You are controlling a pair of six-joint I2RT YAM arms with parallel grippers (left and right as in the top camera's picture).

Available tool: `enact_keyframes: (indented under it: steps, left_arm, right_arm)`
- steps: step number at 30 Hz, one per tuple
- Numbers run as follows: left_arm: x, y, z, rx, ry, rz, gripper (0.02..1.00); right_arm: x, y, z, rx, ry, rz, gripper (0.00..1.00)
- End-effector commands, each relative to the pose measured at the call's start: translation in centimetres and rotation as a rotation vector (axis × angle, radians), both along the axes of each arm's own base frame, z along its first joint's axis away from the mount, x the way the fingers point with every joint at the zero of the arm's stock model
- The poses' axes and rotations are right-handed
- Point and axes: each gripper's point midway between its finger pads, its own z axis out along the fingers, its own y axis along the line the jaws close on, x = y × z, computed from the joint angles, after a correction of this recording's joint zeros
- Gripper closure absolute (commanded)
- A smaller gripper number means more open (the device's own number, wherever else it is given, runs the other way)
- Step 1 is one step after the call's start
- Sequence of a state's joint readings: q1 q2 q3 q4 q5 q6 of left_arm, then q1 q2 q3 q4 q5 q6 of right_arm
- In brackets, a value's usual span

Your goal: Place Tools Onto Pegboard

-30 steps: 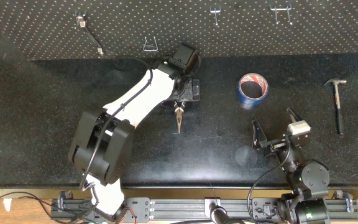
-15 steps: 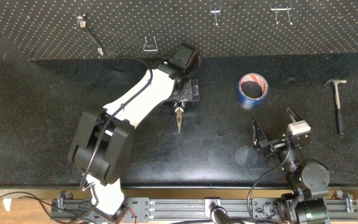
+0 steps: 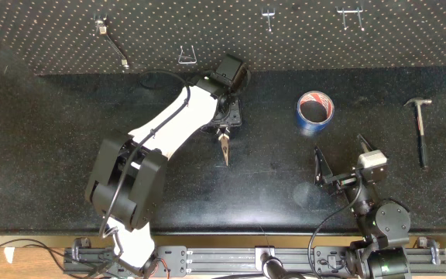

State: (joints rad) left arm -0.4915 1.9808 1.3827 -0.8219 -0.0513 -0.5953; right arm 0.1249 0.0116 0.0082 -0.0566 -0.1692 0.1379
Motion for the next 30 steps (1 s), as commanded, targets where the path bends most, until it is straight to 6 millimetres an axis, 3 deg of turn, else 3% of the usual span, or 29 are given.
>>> enact_keyframes:
  steps: [1,8,15,17,19,30]
  left_arm:
    - [0.63,-0.01,-0.26,0.015,-0.007,0.002,0.437]
    - [0.62,0.0,-0.27,0.015,-0.006,0.002,0.485]
    - [0.64,0.0,-0.26,0.015,-0.007,0.002,0.636]
    - [0.63,-0.01,-0.26,0.015,-0.007,0.002,0.746]
    - [0.62,0.0,-0.27,0.015,-0.006,0.002,0.989]
    - [0.35,0.21,-0.29,0.007,0.006,0.113,0.989]
  right_arm:
    - [-0.04,0.03,-0.03,0.007,-0.001,0.0,0.001]
    - [-0.04,0.04,-0.03,0.007,-0.001,0.0,0.003]
    - [-0.04,0.04,-0.03,0.007,-0.001,0.0,0.003]
    - [-0.04,0.04,-0.03,0.007,-0.001,0.0,0.003]
    - [-0.04,0.04,-0.03,0.007,-0.001,0.0,0.001]
    - [-0.04,0.03,-0.03,0.007,-0.001,0.0,0.003]
